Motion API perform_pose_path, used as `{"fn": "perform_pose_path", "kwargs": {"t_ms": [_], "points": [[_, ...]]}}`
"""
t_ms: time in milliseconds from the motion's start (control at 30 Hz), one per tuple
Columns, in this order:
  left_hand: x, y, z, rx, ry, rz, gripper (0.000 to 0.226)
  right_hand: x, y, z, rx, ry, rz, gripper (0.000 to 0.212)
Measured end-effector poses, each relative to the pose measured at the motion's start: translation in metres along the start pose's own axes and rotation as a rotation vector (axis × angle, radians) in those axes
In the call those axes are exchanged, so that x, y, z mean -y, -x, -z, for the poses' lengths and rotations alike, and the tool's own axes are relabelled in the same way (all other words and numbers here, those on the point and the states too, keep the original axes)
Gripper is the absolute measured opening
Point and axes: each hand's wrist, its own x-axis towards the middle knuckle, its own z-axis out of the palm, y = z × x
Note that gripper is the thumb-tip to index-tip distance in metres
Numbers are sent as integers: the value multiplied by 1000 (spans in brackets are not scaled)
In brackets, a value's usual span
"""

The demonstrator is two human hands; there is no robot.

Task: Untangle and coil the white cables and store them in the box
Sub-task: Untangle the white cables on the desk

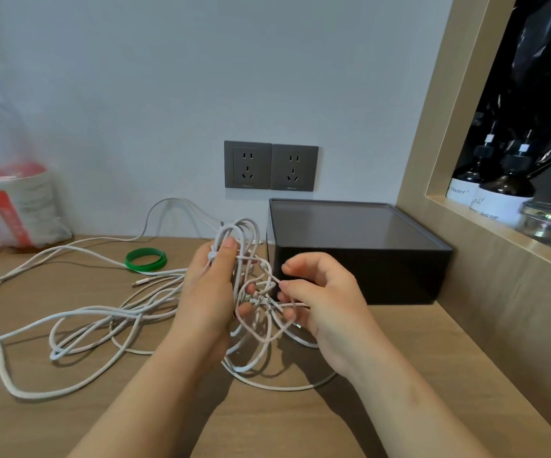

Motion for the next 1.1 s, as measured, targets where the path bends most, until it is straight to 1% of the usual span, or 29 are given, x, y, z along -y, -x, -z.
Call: {"fn": "perform_pose_path", "kwargs": {"t_ms": [67, 100, 167, 200, 233, 300, 333, 400, 500, 600, 667, 733, 800, 867, 1000, 1100], "points": [[3, -1, 1, -8, -108, -35, 29, 1, 1, 1, 58, 61, -84, 8], [4, -1, 1, -8, -170, -68, 30, 2, 1, 0, 100, 99, -99, 8], [5, 0, 0, -12, -241, -117, 29, -1, 1, -4, 184, 271, -82, 22], [5, 1, -1, -17, -251, -126, 29, -4, 0, -6, 200, 377, -61, 24], [5, 0, 0, -23, -263, -126, 29, -7, -1, -6, 195, 454, -36, 23], [5, -1, 0, -20, -293, -113, 30, -7, -2, -5, 181, 505, 2, 10], [4, -1, 1, -7, -291, -103, 32, -6, -1, -4, 178, 519, 25, 6], [3, 0, 1, 35, -236, -66, 35, -2, -1, 2, 156, 513, 54, 16], [1, 1, 0, 90, -106, 49, 40, 4, -1, 10, 108, 461, 98, 21], [0, 1, 0, 112, -29, 145, 41, 4, -2, 12, 106, 544, 139, 24], [1, 1, 0, 119, -29, 149, 35, 0, -3, 10, 110, 602, 136, 23], [2, 1, 0, 110, -58, 135, 26, -2, -4, 10, 100, 572, 106, 23], [2, 0, 0, 115, -79, 124, 23, -1, -3, 9, 114, 440, 23, 21], [2, 1, 0, 145, -93, 120, 24, 0, -1, 8, 144, 348, -59, 20], [4, 2, 0, 176, -145, 104, 30, 3, -3, 6, 144, 172, -125, 14], [7, 3, 1, 215, -280, 53, 33, 6, -3, 7, 128, 96, -123, 23]]}}
